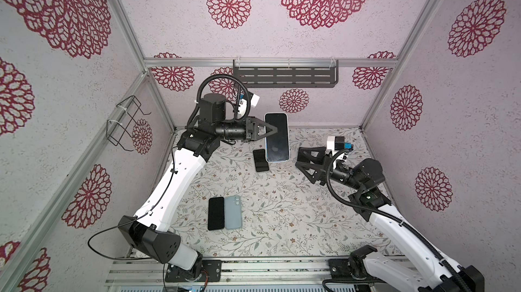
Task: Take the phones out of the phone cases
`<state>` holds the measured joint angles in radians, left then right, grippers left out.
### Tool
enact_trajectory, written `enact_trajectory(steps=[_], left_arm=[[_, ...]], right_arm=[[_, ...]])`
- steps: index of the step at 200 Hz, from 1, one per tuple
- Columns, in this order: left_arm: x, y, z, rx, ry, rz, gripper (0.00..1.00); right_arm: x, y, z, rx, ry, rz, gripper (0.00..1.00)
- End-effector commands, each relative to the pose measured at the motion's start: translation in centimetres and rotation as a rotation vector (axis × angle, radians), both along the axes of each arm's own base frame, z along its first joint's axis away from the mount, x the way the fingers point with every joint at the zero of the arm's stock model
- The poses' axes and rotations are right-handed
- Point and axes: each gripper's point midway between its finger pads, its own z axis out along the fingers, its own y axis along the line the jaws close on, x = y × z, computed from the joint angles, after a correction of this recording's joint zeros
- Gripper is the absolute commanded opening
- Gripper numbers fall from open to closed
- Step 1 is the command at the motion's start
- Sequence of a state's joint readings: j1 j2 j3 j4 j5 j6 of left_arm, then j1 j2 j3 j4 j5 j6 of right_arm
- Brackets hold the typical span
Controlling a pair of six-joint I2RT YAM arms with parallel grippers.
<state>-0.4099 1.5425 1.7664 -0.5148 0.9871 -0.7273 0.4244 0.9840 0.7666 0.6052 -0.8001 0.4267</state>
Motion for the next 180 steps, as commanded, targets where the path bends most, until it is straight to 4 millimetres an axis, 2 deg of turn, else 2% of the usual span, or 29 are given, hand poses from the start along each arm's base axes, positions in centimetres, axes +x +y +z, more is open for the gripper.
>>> enact_trajectory(steps=[1, 45, 73, 134, 180], left_arm=[[-1.3, -0.4, 1.2, -0.027, -0.087, -0.071, 0.0], [-1.9, -1.2, 1.5, -0.042, -0.108, -0.117, 0.0], [-2.4, -1.6, 1.4, -0.037, -0.118, -0.139, 0.0], [-2.2, -1.8, 1.6, -0.034, -0.133, -0.128, 0.0], [-1.9, -1.8, 1.6, -0.03, -0.141, -0.113, 0.0]], right_arm=[[-2.5, 0.4, 3.2, 0.055, -0.076, 0.115, 0.72], [-2.6, 1.5, 2.4, 0.055, -0.056, 0.156, 0.65], [-2.7, 1.8, 2.7, 0.066, -0.056, 0.186, 0.58], [-3.3, 2.2, 2.1, 0.067, -0.047, 0.224, 0.45], [-3.7, 2.3, 1.5, 0.065, -0.037, 0.238, 0.4]])
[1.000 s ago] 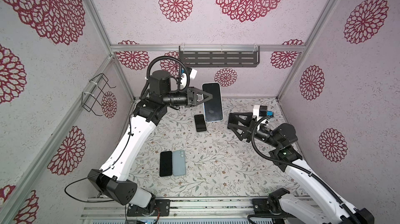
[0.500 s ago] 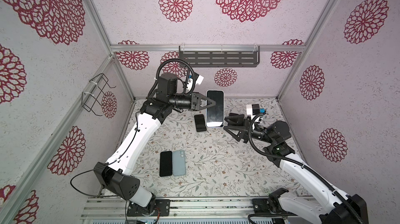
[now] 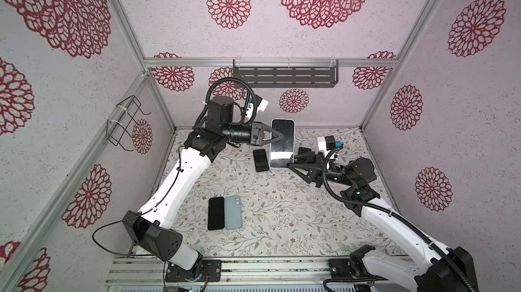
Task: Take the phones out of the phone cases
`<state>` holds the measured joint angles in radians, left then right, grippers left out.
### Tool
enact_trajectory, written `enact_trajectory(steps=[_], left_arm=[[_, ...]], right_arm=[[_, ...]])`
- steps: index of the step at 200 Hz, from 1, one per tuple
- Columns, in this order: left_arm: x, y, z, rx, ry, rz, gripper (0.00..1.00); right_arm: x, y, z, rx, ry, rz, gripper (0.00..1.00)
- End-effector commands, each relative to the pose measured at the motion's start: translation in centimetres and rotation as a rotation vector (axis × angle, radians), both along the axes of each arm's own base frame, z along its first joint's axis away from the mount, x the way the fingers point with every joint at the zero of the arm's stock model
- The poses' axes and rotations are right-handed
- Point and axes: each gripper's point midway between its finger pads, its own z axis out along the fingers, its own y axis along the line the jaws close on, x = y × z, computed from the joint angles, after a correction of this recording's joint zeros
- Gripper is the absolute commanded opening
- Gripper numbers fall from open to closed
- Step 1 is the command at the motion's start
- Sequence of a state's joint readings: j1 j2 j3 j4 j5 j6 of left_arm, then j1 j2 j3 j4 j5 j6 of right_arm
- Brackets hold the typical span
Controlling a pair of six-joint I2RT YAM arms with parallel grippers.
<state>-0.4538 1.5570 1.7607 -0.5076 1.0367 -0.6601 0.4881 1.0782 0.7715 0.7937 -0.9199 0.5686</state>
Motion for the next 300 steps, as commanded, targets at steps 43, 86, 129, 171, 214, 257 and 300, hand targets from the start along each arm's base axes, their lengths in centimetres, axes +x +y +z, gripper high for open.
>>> enact_trajectory(steps=[43, 86, 129, 171, 214, 257, 300], left_arm=[[-0.1, -0.1, 2.2, -0.034, -0.099, -0.001, 0.0], [0.0, -0.1, 2.3, -0.039, -0.098, 0.001, 0.0], [0.1, -0.2, 2.4, -0.05, -0.101, 0.007, 0.0], [0.6, -0.3, 2.2, -0.054, -0.089, 0.016, 0.0], [1.0, -0.6, 2.2, -0.076, -0.08, 0.028, 0.0], [1.7, -1.0, 1.7, -0.1, -0.032, 0.044, 0.0], [3.4, -1.8, 1.9, -0.189, 0.116, 0.082, 0.0]], right_arm=[[-1.7, -0.4, 1.0, 0.045, -0.054, 0.04, 0.38], [-1.8, -0.4, 1.1, 0.065, -0.05, 0.05, 0.31], [-1.9, -0.1, 1.2, 0.078, -0.045, 0.081, 0.26], [-2.1, 0.2, 1.1, 0.078, -0.044, 0.092, 0.19], [-2.1, 0.6, 0.8, 0.079, -0.061, 0.09, 0.0], [-1.0, 0.9, 0.2, 0.068, -0.086, 0.038, 0.0], [2.8, 1.2, -2.8, -0.057, -0.182, -0.19, 0.0]])
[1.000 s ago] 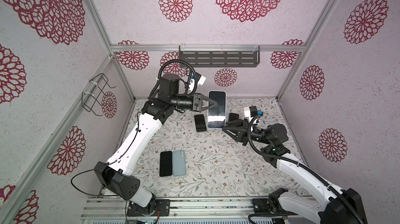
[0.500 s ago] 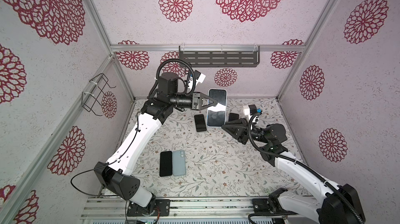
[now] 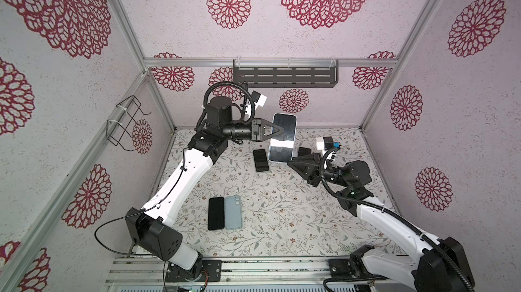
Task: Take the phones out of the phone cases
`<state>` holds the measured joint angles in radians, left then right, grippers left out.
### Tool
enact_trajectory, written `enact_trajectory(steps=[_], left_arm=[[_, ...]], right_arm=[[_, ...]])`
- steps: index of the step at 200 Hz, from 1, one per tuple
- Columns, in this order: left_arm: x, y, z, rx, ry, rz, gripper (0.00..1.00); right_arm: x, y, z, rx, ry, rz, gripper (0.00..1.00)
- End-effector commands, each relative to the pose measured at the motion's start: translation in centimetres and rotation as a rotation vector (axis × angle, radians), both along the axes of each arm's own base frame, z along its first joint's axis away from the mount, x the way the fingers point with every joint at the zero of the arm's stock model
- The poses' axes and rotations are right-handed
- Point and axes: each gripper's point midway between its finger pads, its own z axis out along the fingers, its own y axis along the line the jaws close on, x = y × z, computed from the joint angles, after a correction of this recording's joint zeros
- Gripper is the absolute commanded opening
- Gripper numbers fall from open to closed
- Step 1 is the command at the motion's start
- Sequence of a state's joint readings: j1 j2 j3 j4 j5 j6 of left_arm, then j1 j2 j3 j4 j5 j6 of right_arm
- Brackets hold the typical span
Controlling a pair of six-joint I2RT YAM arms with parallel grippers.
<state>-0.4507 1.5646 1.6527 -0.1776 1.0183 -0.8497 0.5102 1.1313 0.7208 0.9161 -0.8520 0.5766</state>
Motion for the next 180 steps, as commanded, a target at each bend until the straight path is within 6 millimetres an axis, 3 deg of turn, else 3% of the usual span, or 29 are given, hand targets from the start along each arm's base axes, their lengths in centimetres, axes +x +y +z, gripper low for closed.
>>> enact_trajectory(steps=[1, 34, 56, 76, 97, 120, 133, 151, 180], left_arm=[[1.3, -1.1, 1.2, -0.086, 0.127, 0.037, 0.0], [1.6, -2.3, 0.3, -0.086, 0.207, 0.052, 0.0], [1.5, -2.9, -0.1, -0.088, 0.232, 0.051, 0.0], [1.5, -2.5, -0.1, -0.087, 0.236, 0.064, 0.0], [2.0, -1.4, 0.2, -0.103, 0.22, 0.103, 0.0], [2.9, 0.6, 1.7, -0.191, 0.194, 0.144, 0.0], [3.0, 1.0, 2.3, -0.216, 0.157, 0.168, 0.0], [2.8, 1.1, 3.1, -0.259, 0.114, 0.168, 0.0], [2.7, 1.6, 4.0, -0.339, 0.062, 0.177, 0.0]], right_arm=[[1.8, 0.5, -1.5, -0.097, -0.188, -0.164, 0.0], [6.4, -1.3, -2.2, -0.188, -0.289, -0.489, 0.0], [7.9, -2.6, -1.3, -0.184, -0.326, -0.619, 0.0], [8.1, -4.4, -0.8, -0.156, -0.332, -0.724, 0.0], [5.9, -5.3, -1.0, -0.109, -0.332, -0.693, 0.0], [3.3, -6.1, -2.3, -0.059, -0.274, -0.632, 0.36], [2.0, -6.4, -2.0, 0.009, -0.224, -0.577, 0.51], [1.1, -6.3, -0.3, 0.121, -0.123, -0.494, 0.6], [0.4, -4.4, 2.9, 0.278, 0.02, -0.257, 0.74]])
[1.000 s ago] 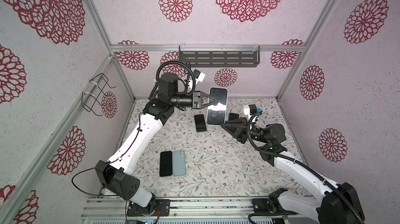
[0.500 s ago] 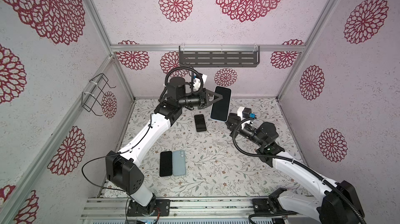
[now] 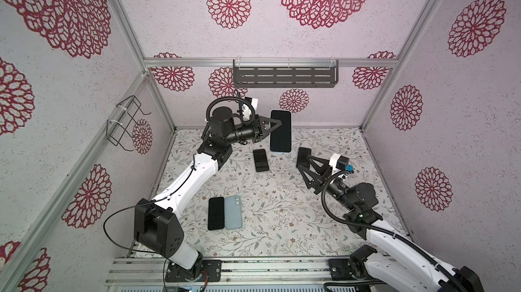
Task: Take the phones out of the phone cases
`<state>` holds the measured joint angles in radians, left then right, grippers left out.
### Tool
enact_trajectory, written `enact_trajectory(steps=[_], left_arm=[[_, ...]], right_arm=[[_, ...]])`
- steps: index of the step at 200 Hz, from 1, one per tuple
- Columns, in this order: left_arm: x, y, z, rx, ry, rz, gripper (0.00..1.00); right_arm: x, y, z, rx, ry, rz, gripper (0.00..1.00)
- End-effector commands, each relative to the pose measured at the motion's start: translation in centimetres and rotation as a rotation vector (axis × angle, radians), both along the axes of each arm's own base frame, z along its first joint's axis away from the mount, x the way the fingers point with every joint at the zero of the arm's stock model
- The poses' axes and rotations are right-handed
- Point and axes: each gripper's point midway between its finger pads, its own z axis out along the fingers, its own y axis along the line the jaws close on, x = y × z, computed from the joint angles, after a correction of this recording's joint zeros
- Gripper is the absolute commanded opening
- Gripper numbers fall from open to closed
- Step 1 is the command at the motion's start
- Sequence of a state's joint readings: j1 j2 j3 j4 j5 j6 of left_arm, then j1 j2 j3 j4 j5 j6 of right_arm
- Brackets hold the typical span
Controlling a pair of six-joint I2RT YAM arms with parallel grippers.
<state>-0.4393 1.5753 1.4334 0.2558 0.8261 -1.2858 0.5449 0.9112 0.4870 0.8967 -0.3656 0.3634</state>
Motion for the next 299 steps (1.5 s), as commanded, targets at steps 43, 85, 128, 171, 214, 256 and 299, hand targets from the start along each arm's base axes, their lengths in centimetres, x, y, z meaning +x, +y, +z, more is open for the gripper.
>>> enact_trajectory(steps=[43, 85, 128, 171, 214, 256, 299], left_arm=[[-2.3, 1.1, 5.8, -0.189, -0.204, 0.023, 0.0], [-2.6, 0.7, 5.8, -0.191, -0.208, 0.014, 0.0], [-2.7, 0.3, 5.7, -0.193, -0.209, 0.004, 0.0], [-2.7, 0.4, 5.7, -0.194, -0.21, 0.008, 0.0], [-2.9, 0.3, 5.6, -0.191, -0.215, 0.002, 0.0], [-3.0, 0.2, 5.6, -0.19, -0.218, -0.002, 0.0], [-3.4, 0.0, 5.6, -0.184, -0.224, -0.01, 0.0]], right_arm=[[-2.5, 2.3, 6.6, 0.336, 0.056, 0.383, 0.69], [-2.2, 2.7, 7.0, 0.347, 0.051, 0.389, 0.64], [-1.6, 3.0, 7.4, 0.36, 0.053, 0.388, 0.57], [-1.3, 3.2, 7.5, 0.359, 0.054, 0.388, 0.38], [-1.2, 3.2, 7.5, 0.359, 0.053, 0.387, 0.3], [-1.0, 3.3, 7.6, 0.357, 0.055, 0.384, 0.27], [-0.9, 3.6, 7.7, 0.342, 0.049, 0.391, 0.07]])
